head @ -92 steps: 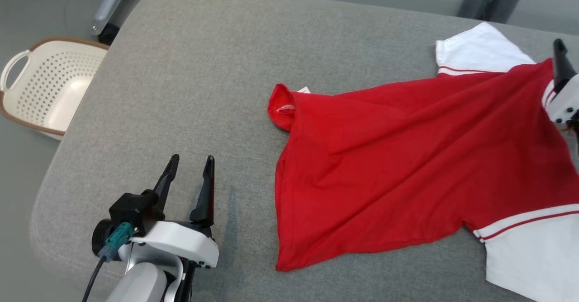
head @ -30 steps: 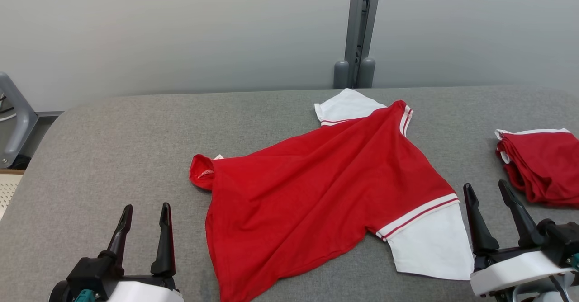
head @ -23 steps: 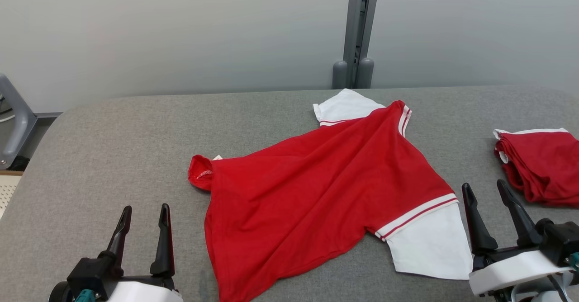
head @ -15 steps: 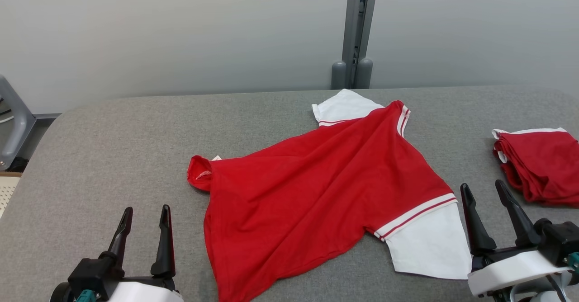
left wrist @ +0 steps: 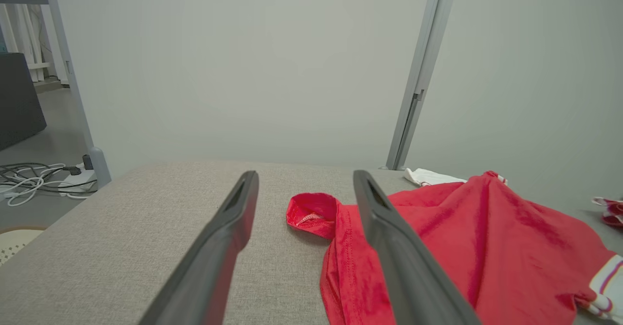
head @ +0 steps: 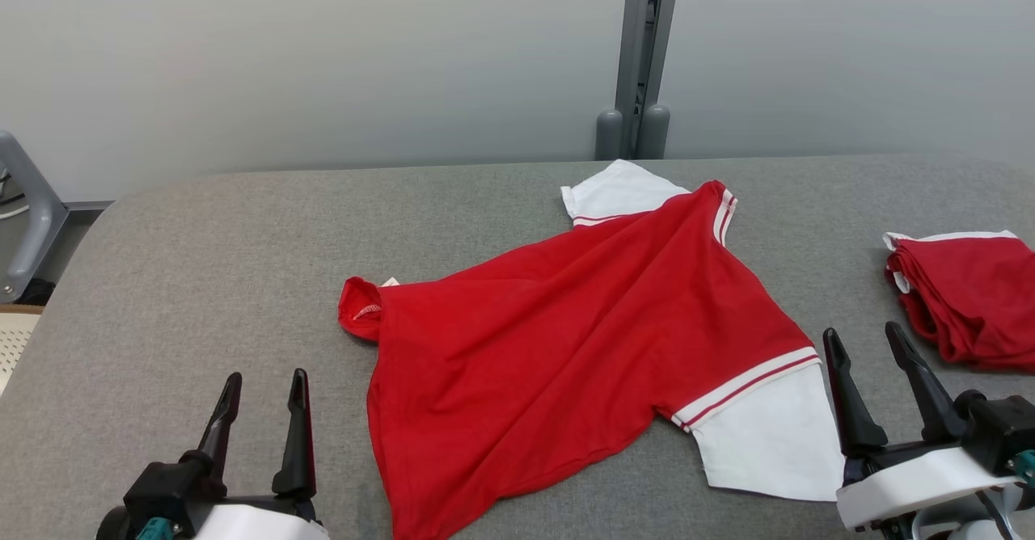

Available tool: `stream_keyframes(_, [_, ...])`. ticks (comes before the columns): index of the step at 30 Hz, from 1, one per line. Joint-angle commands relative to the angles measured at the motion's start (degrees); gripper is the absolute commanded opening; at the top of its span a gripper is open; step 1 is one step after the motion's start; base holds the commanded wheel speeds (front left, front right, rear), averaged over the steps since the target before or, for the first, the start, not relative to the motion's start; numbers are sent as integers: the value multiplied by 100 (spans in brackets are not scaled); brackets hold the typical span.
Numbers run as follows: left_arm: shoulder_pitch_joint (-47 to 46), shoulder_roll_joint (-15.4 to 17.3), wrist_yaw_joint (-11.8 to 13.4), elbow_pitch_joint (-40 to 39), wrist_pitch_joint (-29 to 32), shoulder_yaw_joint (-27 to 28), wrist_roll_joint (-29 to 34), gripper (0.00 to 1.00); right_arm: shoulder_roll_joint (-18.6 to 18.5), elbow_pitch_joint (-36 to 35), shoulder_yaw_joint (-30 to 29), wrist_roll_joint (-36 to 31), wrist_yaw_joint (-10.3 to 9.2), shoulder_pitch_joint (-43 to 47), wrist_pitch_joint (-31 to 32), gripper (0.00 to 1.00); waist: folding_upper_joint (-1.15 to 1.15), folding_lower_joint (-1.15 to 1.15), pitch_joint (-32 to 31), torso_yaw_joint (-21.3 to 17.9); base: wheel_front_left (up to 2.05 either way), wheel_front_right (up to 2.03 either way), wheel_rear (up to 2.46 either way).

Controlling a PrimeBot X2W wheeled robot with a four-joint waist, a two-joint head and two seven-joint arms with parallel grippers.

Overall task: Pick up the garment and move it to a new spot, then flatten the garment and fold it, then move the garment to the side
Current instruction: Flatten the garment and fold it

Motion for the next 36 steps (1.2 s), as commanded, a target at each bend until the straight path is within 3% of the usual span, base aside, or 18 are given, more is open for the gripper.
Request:
stream_keyframes(1, [-93, -6, -67, 30, -7, 33, -43, 100, -9, 2, -6, -18, 3, -21, -2, 100, 0, 0, 0, 1, 0, 0, 0])
stream_keyframes(7, [18, -46, -354, 354, 567, -117, -493, 100, -128, 184, 82, 136, 3, -12, 536, 100, 0, 0, -1, -23, 0, 0, 0])
stream_keyframes(14, [219, 146, -689, 305, 1757, -591, -649, 100, -385, 678, 86, 472, 3, 254, 2004, 100, 0, 0, 37, 15, 0, 0, 0])
stream_keyframes(19, [397, 246, -766, 77, 2379, -785, -796, 100, -378, 799, -69, 569, 3, 319, 2630, 100, 0, 0, 71, 50, 0, 0, 0])
stream_keyframes(27, [440, 272, -850, -38, 2891, -1023, -961, 100, -307, 998, -248, 638, 3, 131, 3010, 100, 0, 0, 173, 101, 0, 0, 0])
stream_keyframes(36, [277, 246, -866, 263, 2976, -1165, -959, 100, -189, 1427, -218, 904, 3, -133, 3272, 100, 0, 0, 326, 159, 0, 0, 0])
